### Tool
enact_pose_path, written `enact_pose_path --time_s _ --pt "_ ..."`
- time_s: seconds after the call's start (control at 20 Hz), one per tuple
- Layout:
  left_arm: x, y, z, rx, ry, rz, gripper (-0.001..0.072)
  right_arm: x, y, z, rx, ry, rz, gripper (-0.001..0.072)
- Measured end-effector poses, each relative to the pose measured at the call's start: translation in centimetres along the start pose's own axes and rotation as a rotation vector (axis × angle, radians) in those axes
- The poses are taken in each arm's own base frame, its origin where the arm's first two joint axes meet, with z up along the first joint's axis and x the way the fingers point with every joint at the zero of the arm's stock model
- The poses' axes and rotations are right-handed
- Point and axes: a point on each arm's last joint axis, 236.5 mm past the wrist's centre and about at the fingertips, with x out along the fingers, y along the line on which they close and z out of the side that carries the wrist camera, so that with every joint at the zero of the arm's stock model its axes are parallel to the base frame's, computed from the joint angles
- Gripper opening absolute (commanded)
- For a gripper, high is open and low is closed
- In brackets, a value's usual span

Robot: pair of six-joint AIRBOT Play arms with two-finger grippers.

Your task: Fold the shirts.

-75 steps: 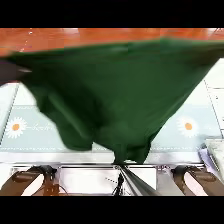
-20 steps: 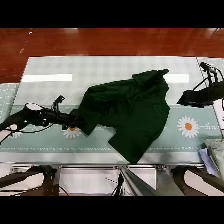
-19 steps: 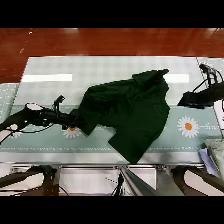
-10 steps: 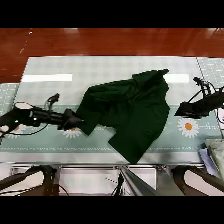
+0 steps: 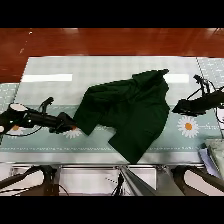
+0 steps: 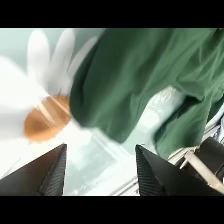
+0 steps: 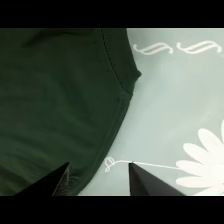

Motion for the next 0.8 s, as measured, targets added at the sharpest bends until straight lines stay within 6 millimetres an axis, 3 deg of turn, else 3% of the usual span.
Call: enact_pose_path --time_s 0.05,0.1,0.2,0.45,0.5,0.6,0.8 --pt "0.8 -0.3 0.0 -0.014 0.014 -0.009 0.0509 0.0 0.1 0.0 0.001 -0.002 0.003 0.0459" --pt "1.7 -0.7 0.0 -0.026 0.025 -0.024 0.0403 0.0 0.2 0.1 0.002 -0.003 0.006 0.0459" --pt "3.1 -0.9 0.8 -0.048 0.012 -0.033 0.0048 0.0 0.2 0.1 0.002 -0.004 0.009 0.0459" --pt "3.2 -3.2 3.3 0.014 -0.043 -0.091 0.0019 0.2 -0.2 -0.7 0.0 0.023 -0.006 0.0459" --pt "2.7 -3.9 3.6 0.033 -0.05 -0.106 0.0019 0.6 -0.4 -1.2 0.003 0.039 -0.008 0.046" --pt "1.6 -5.4 3.7 0.074 -0.055 -0.144 0.0019 1.5 -0.5 -2.6 0.019 0.078 0.002 0.0527" --pt "-0.6 -7.8 3.3 0.167 -0.078 -0.186 0.0019 4.1 0.7 -5.8 0.083 0.109 0.077 0.0547"
